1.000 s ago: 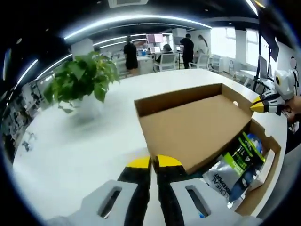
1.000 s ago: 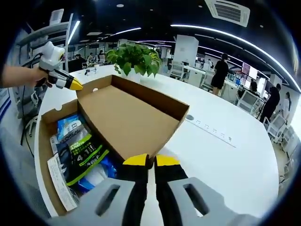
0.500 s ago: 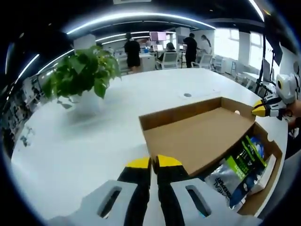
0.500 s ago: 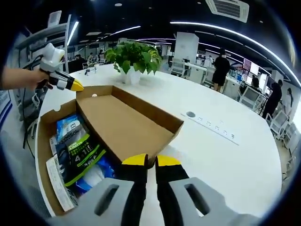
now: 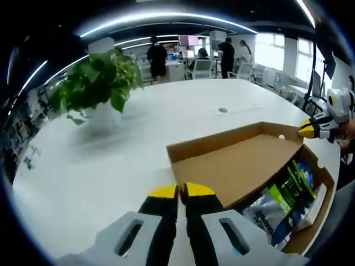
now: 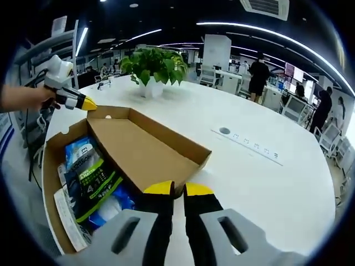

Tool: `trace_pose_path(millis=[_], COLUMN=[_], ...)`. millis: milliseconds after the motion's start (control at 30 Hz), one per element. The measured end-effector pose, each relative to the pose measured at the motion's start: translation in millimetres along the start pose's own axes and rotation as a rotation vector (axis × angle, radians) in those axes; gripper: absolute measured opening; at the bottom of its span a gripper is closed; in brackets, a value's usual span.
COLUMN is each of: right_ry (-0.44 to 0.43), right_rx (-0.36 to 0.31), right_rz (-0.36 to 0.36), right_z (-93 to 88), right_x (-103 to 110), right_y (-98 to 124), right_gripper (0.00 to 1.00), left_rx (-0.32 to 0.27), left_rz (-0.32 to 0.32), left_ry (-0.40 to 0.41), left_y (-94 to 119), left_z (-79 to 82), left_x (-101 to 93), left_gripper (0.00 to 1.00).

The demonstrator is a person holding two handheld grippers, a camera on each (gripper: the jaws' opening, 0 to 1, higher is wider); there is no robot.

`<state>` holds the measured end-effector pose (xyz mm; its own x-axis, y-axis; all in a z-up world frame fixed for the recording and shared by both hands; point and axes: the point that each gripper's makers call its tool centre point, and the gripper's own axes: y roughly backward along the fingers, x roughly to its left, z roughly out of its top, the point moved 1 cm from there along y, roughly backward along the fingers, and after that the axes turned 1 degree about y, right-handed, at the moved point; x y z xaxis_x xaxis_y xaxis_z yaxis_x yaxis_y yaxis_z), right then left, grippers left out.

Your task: Operate the shoe box by opening the lid, removing the specified soft item, and placing it in the target area until the item is outside and the box remains undamaged.

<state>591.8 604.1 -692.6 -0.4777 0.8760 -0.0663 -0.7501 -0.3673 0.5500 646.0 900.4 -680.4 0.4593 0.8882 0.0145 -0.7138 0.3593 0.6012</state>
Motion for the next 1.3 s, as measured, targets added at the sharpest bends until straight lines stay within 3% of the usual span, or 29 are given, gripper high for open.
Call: trace_pose_path(millis=[533,1033,1300], right_ry=[0.052,-0.049,-0.072], right_rx=[0.028,-0.024,-0.014], right_rz=[-0.010,0.053,0.108], right_z=[-3.9,2.6,0.8], right_x=[4.4,28.0,48.6], right_y=[13.5,47.1,48.7], right_gripper=[0.10,0.16,0.17], left_rx=[-0.011,-0.029,-0.014], left_rz=[0.006,-0.027,-0.059], left_ry=[-0.021,0.038,0.048], left_y=[11.6,37.3,49.1], left_z=[1.5,-2.2,-12.9], left_x=[-1.1,-15.6,-32.6], left_gripper=[0.03,0.16,0.23])
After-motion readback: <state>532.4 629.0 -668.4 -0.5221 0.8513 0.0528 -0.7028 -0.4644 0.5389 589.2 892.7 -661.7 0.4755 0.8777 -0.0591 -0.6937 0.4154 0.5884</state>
